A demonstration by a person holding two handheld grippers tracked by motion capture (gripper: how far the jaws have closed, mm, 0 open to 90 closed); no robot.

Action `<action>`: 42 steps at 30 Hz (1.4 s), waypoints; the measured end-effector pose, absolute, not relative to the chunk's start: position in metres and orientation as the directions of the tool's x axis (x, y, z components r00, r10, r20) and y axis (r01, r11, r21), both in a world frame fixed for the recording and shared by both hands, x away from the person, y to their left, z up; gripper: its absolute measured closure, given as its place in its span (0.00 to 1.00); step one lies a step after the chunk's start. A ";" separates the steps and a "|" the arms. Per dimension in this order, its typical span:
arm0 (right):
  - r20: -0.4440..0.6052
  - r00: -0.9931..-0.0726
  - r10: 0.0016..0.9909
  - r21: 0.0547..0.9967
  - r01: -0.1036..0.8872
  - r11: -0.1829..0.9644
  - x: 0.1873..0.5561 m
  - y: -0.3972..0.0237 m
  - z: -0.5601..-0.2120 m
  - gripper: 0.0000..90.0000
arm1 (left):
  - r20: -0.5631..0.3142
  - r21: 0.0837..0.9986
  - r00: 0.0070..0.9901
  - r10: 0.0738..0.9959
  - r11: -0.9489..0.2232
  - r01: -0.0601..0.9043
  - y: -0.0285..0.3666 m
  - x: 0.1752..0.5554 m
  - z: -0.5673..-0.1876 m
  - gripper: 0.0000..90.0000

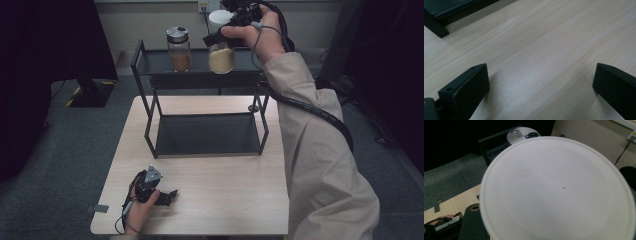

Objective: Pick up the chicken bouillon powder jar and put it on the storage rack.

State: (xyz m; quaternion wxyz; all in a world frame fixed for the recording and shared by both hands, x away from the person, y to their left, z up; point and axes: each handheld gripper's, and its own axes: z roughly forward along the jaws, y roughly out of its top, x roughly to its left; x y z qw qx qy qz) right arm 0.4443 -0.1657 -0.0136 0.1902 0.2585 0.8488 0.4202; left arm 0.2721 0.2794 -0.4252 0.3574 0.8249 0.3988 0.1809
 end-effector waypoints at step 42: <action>-0.034 -0.722 0.691 0.841 0.352 0.410 0.498 -0.158 -0.057 0.39 | 0.012 0.734 0.616 0.787 -0.426 0.529 0.279 0.272 -0.425 0.00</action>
